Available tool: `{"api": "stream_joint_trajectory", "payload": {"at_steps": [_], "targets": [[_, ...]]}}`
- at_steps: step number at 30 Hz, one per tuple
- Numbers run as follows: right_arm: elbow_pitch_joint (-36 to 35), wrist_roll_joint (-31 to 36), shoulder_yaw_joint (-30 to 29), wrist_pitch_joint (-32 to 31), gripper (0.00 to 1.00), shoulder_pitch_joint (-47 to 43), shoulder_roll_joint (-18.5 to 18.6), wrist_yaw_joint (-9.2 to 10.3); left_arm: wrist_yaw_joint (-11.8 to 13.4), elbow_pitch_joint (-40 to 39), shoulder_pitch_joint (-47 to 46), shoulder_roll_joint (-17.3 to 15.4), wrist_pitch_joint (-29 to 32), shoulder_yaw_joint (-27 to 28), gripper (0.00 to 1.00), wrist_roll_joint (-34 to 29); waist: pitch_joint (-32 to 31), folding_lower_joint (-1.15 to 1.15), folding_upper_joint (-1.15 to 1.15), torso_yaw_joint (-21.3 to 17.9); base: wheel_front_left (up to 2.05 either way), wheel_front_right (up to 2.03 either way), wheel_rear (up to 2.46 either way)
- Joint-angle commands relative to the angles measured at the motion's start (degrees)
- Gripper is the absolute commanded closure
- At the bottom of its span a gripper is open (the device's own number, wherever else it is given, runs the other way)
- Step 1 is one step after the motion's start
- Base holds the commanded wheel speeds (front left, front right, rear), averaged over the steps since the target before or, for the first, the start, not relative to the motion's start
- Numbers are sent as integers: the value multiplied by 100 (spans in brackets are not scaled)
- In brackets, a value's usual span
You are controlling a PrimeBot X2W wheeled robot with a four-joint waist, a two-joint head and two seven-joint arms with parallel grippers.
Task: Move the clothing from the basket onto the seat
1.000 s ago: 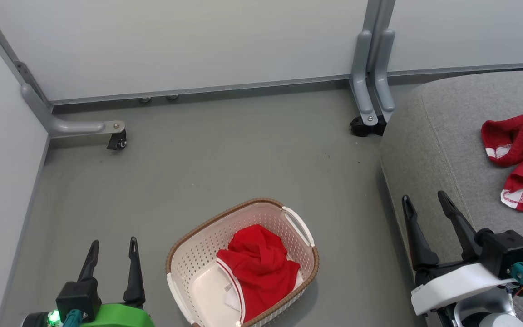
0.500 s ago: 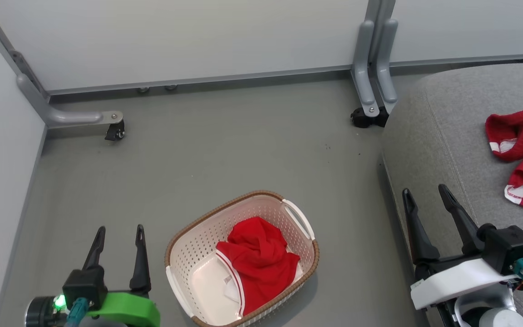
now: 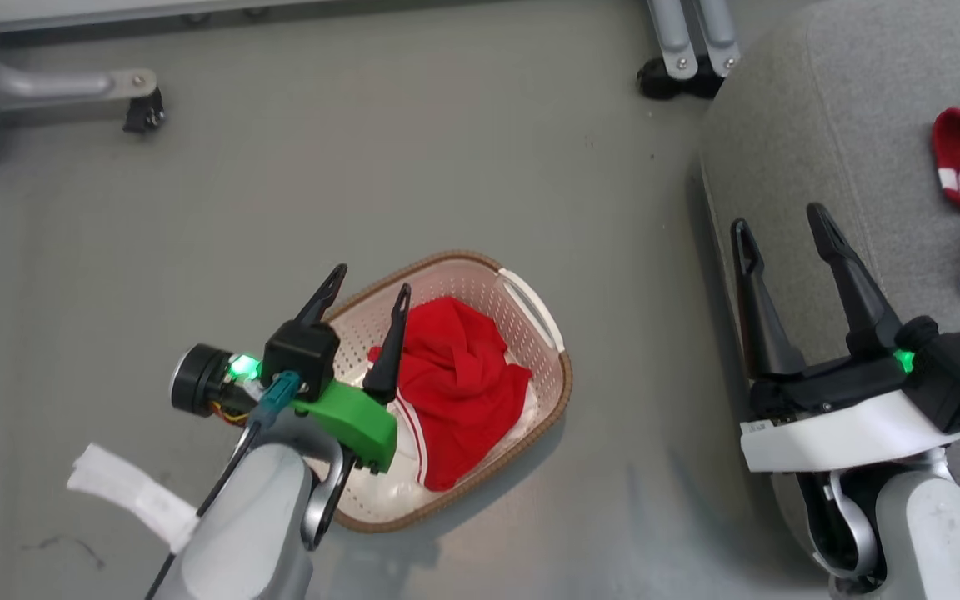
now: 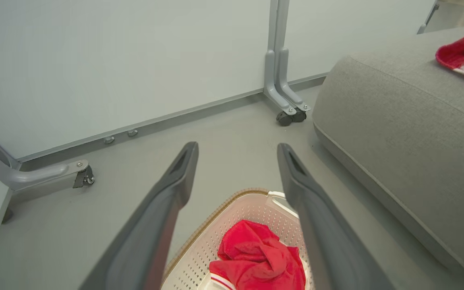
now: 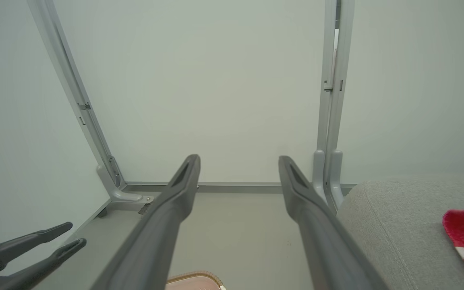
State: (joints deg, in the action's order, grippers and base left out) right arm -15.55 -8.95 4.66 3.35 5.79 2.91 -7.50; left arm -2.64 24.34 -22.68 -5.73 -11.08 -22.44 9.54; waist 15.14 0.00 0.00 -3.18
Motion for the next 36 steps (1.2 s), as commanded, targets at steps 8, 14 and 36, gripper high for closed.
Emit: {"api": "stream_joint_trajectory", "payload": {"at_steps": [8,14,36], "targets": [[-121,-132,7,355,0,592,-1,1,-298,1352,-1310,138,116,-462,0,-137,1886,0,0,-597,0,0,0],[-81,-252,115,613,0,859,-2,1,-405,2343,-1989,189,208,-686,0,-48,2574,0,0,-874,0,0,0],[360,-846,578,1180,0,1293,-3,0,-469,4482,-3418,-326,641,-1394,0,291,3829,0,0,-1643,0,0,0]]}}
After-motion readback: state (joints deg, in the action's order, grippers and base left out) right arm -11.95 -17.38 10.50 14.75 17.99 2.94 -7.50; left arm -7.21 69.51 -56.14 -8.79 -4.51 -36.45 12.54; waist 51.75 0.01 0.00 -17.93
